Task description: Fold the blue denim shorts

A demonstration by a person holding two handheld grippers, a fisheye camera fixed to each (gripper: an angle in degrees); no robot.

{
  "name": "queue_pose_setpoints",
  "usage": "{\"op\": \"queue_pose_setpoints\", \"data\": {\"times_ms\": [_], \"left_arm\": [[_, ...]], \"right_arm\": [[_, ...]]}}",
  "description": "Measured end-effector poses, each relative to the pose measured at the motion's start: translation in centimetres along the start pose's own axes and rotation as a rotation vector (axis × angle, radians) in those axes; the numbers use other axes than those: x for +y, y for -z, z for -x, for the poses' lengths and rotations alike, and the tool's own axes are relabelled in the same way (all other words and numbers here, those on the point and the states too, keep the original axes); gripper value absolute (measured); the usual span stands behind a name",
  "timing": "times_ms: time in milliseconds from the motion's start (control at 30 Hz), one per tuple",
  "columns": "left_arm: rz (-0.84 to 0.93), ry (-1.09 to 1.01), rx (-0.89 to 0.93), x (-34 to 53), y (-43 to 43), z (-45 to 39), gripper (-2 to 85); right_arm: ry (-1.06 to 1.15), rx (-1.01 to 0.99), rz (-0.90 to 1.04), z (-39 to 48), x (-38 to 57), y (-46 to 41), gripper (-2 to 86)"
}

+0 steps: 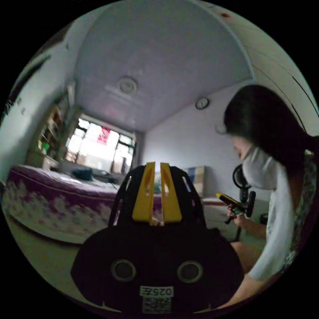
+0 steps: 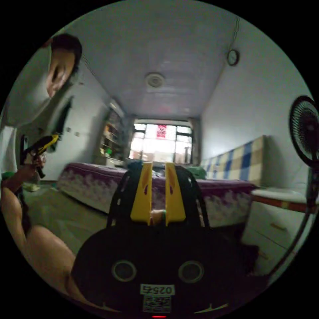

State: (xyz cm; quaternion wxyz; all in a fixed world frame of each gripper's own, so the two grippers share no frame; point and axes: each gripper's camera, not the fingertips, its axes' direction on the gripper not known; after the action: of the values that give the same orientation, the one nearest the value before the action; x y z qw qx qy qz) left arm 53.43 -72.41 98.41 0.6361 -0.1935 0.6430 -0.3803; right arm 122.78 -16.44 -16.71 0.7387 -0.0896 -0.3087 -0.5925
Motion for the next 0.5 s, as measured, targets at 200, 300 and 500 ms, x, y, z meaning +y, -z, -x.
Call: {"op": "queue_pose_setpoints", "data": {"times_ms": [200,300,500], "left_arm": [[0.664,0.117,0.339,21.6,-36.2,-7.7,7.3],[0.907,0.063,0.388,34.3,-50.1,-14.6,8.1],[1.032,0.164,0.357,54.4,-72.8,-23.4,8.3]], "right_arm": [[-0.29,0.204,0.383,-17.0,11.8,-4.7,11.9],[-0.368,0.231,0.53,-23.8,17.8,-7.9,12.6],[-0.301,0.247,0.625,-33.9,23.3,-17.0,12.9]]}}
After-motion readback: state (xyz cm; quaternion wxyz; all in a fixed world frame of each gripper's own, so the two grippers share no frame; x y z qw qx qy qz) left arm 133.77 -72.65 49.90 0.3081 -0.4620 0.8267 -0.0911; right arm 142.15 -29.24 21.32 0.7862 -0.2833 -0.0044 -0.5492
